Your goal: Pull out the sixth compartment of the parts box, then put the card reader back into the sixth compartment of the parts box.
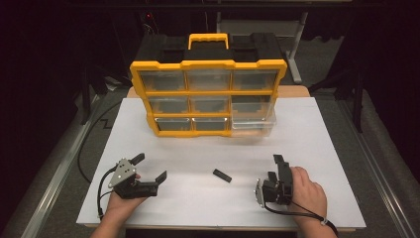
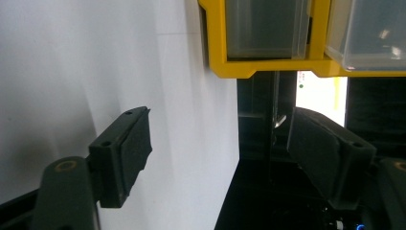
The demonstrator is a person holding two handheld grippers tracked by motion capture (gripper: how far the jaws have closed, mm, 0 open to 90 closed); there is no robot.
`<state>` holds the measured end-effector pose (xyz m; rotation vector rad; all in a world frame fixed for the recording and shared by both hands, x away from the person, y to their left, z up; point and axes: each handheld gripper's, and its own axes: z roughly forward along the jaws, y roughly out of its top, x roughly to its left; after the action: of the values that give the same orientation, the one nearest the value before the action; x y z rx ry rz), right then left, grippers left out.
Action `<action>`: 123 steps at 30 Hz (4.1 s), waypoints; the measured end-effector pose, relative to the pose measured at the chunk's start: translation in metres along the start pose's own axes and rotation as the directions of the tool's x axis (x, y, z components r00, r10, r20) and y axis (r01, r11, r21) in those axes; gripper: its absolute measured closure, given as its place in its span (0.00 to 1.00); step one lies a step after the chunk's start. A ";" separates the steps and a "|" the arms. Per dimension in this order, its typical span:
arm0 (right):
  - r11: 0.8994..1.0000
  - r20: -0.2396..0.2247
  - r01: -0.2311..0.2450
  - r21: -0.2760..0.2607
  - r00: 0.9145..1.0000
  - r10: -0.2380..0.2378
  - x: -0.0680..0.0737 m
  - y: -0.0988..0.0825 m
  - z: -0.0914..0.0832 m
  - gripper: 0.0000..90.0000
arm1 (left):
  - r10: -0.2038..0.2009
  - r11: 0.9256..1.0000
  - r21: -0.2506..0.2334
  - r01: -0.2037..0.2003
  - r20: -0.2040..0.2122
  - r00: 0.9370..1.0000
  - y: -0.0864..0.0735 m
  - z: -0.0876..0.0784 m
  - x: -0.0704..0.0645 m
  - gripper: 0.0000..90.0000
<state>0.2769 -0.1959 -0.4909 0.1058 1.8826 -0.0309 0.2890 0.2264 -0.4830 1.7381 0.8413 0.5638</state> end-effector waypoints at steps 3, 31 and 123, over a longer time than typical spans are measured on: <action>1.000 0.009 0.008 0.002 1.000 -0.008 0.000 -0.001 0.001 0.20 | -0.002 1.000 0.000 0.002 -0.002 1.000 0.000 0.000 0.000 0.00; 1.000 0.022 -0.019 -0.011 1.000 0.020 -0.003 0.006 0.001 0.00 | -0.008 1.000 0.002 0.008 -0.017 1.000 0.001 -0.001 0.000 0.00; 0.247 -0.468 -0.969 0.015 0.212 0.858 -0.021 -0.060 0.002 0.00 | -0.050 0.998 0.045 0.050 -0.007 0.999 0.003 0.002 0.003 0.00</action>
<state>0.2799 -0.2574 -0.4738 1.1533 1.8725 1.2283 0.2925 0.2269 -0.4810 1.7518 0.9055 0.5203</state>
